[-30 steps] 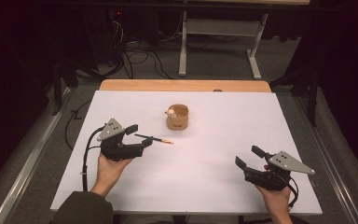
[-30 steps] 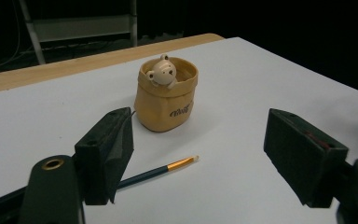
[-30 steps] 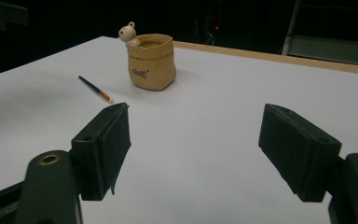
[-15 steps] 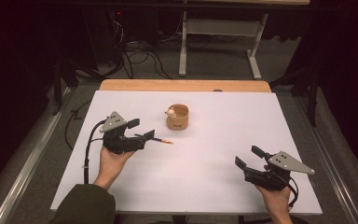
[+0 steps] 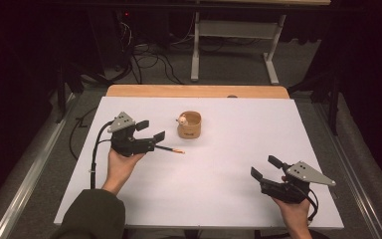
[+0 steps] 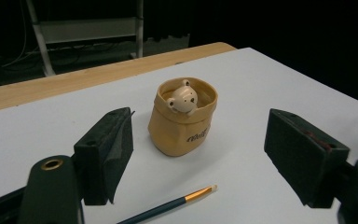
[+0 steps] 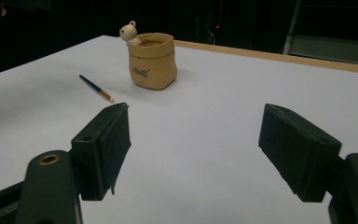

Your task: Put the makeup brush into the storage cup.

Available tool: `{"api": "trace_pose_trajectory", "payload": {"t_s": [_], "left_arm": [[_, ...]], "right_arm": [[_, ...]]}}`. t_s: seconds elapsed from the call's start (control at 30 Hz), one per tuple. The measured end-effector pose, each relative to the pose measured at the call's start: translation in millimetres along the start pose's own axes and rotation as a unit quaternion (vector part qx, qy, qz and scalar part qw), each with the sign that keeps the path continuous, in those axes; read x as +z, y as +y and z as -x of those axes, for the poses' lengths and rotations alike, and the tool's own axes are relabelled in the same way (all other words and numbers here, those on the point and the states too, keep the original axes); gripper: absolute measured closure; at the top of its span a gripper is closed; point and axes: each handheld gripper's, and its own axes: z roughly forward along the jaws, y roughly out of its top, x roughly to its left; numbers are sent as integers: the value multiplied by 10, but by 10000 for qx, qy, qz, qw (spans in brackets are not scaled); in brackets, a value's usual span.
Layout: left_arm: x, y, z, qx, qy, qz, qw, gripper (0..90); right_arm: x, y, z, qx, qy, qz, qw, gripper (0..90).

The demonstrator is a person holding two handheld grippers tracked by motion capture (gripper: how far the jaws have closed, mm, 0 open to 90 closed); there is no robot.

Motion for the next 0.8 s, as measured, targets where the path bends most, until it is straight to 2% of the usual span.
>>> {"api": "trace_pose_trajectory", "payload": {"t_s": [0.5,0.8], "left_arm": [[170,117,-67,20,-30,-88,10000,238],[324,175,-146,11,51,-108,9999,237]], "right_arm": [[5,-2,4,4,22,-10,10000,264],[9,-5,6,-6,30,-21,10000,264]]}}
